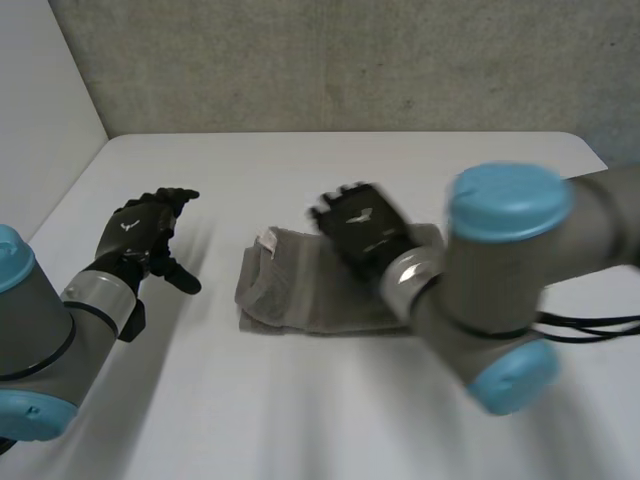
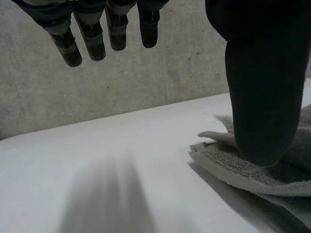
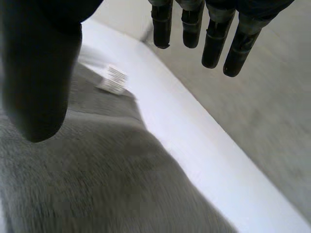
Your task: Fold the laundry
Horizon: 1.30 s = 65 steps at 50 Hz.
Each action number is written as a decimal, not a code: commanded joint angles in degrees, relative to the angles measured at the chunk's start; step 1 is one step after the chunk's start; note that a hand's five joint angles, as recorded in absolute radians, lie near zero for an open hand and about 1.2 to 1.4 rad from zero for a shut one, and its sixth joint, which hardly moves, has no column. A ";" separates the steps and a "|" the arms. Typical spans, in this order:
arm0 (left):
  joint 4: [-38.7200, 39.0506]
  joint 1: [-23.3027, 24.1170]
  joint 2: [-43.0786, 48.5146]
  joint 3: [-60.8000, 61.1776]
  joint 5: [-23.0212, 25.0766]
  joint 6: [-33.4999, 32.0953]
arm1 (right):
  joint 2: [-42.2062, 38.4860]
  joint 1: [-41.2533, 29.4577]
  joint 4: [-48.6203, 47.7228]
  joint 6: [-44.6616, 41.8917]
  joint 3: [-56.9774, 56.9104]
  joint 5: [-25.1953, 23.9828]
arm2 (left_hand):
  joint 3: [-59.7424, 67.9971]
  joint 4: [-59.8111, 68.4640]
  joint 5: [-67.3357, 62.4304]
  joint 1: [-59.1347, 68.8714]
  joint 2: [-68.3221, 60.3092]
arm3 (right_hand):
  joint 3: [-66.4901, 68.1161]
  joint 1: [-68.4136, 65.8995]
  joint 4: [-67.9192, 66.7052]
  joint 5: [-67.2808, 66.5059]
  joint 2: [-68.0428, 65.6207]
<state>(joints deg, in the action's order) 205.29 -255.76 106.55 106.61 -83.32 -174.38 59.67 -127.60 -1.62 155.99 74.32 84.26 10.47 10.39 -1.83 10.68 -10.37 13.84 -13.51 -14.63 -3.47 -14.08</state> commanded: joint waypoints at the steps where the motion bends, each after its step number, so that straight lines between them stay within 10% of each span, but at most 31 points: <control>1: 0.03 0.62 0.41 0.00 0.00 0.00 | 6.34 11.30 0.21 6.26 14.42 -4.27 | 0.59 0.67 0.77 0.37 -0.69 | -3.84 3.51 4.63 3.47 4.08; 8: 0.03 0.97 0.50 0.00 0.00 0.00 | 4.32 15.01 -3.57 -0.78 20.60 -4.80 | 0.59 0.67 0.77 0.37 -0.69 | 10.37 -10.70 -9.58 -10.74 -10.14; 13: -0.06 1.06 0.50 0.09 0.00 0.00 | 2.21 17.12 -9.71 -6.48 21.39 -3.84 | 0.59 0.67 0.77 0.37 -0.69 | 63.69 -64.02 -62.90 -64.06 -63.46; 22: 0.03 1.15 0.41 0.18 0.00 0.00 | 3.88 13.69 -11.21 -14.49 13.92 1.35 | 0.59 0.67 0.77 0.37 -0.69 | 66.16 -66.49 -65.37 -66.53 -65.92; 32: 0.03 1.15 0.24 0.18 0.00 0.00 | -7.18 -8.79 -9.37 -36.44 -2.59 -1.02 | 0.59 0.67 0.77 0.37 -0.69 | 66.16 -66.49 -65.37 -66.53 -65.92; 41: 0.03 1.15 0.15 0.26 0.00 0.00 | -17.39 -14.61 -9.02 -38.40 -5.24 -6.65 | 0.59 0.67 0.77 0.37 -0.69 | 66.16 -66.49 -65.37 -66.53 -65.92; 46: 0.11 1.15 0.06 0.18 0.00 0.00 | -14.58 -14.26 -10.86 -34.97 -3.66 -7.18 | 0.42 0.50 0.94 0.20 -0.52 | 56.97 -57.30 -56.18 -57.34 -56.73; 48: 0.11 1.15 0.15 0.18 0.00 0.00 | -9.33 -13.30 -13.48 -26.93 -1.04 -6.83 | 0.59 0.67 0.77 0.37 -0.69 | 1.03 -1.36 -0.24 -1.40 -0.80; 65: 0.73 8.62 0.76 -7.65 -0.70 0.71 | 6.87 4.55 -14.73 13.81 8.82 -6.30 | 2.60 2.69 -1.25 2.39 -2.71 | -3.84 3.51 4.63 3.47 4.08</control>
<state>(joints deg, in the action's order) 206.28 -251.06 106.49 102.80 -83.68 -174.07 66.37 -127.92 -18.14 160.80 83.26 77.92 10.96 10.39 -1.83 10.88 -10.98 13.80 -13.51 -14.58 -3.47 -13.97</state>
